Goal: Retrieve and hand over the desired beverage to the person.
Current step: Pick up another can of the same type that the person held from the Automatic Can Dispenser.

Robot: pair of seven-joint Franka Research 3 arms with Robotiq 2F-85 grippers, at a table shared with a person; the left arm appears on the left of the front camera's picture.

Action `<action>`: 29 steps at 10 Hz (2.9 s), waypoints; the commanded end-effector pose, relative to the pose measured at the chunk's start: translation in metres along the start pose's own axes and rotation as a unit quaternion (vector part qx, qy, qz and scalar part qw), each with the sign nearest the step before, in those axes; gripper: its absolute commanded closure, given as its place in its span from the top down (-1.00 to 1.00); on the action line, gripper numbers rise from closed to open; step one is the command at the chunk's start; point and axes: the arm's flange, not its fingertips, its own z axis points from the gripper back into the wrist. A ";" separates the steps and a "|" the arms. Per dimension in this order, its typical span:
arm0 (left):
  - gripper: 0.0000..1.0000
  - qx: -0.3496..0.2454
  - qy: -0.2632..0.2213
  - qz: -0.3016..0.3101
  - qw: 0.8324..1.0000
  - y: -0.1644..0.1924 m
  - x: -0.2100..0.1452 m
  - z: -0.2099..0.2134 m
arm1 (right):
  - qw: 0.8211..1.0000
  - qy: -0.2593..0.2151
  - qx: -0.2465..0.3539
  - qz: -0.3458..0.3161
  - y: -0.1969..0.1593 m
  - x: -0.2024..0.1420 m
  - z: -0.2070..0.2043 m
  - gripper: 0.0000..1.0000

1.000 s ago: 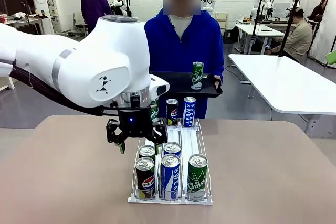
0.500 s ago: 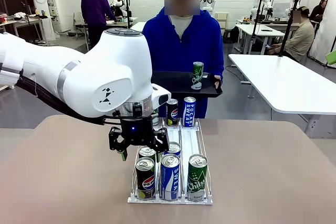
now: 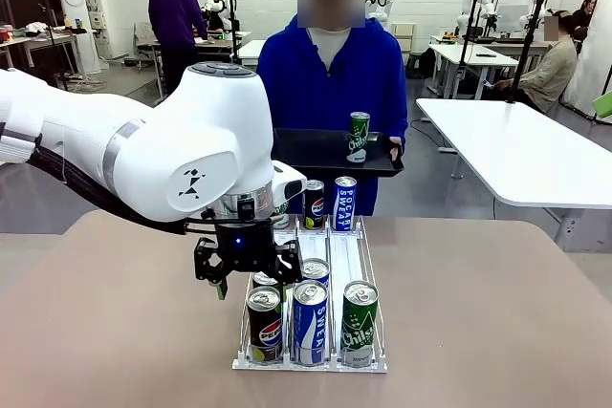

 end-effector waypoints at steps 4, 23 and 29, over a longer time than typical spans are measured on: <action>1.00 -0.008 -0.003 -0.019 1.000 0.000 0.002 -0.010 | 1.000 0.008 0.001 0.000 0.000 0.004 0.001 1.00; -1.00 -0.028 0.017 -0.058 0.998 0.002 0.010 0.083 | 1.000 0.008 0.001 0.000 0.000 0.004 0.001 1.00; -1.00 0.011 -0.030 -0.090 0.995 -0.040 0.026 0.238 | 1.000 0.008 0.001 0.000 0.000 0.004 0.001 1.00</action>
